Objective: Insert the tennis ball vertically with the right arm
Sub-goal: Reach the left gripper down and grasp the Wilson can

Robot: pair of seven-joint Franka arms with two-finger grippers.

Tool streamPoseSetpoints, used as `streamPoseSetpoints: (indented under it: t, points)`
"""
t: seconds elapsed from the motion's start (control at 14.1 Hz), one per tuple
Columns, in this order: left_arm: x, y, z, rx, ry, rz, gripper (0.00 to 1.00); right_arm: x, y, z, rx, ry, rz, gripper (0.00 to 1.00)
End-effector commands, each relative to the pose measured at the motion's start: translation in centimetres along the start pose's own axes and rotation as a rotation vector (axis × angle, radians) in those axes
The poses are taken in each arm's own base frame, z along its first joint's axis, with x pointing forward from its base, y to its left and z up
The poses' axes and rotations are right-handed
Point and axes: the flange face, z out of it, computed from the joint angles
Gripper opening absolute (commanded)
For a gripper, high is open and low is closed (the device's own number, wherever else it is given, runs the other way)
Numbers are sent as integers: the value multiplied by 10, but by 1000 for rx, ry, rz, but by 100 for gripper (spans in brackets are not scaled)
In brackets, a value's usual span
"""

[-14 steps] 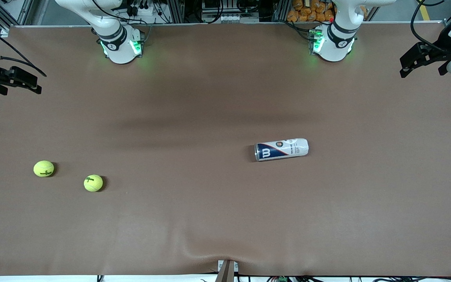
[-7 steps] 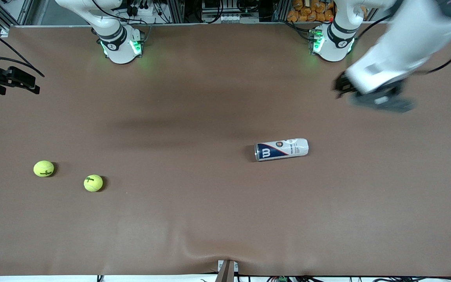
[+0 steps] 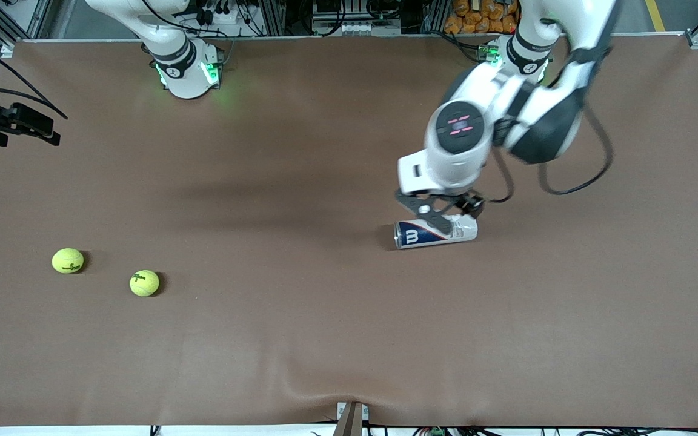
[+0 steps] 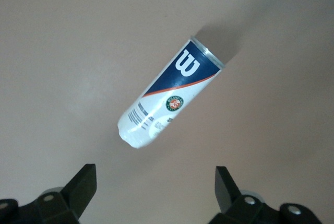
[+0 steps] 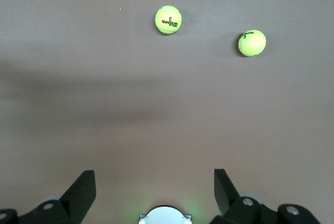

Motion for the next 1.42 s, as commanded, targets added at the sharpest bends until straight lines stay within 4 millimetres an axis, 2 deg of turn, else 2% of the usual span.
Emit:
streamPoseSetpoints:
  t: [0.0,0.21,0.5,0.92,1.0,1.35]
  points:
    - [31,28,32,89,-25,211,100,-2,4,-2,17,2,3,100]
    - [47,33,72,112,-54,405,100,-2,5,-2,18,1,3,100]
    - [51,32,109,121,-125,538,100,-3,3,-1,17,-1,1,100]
    - [53,41,135,224,-225,599,100,-4,5,-1,18,-1,5,100]
    - [54,48,141,242,-242,614,100,-4,5,-1,18,-1,5,100]
    - [57,46,165,281,-286,613,100,-4,10,-1,19,-4,15,100]
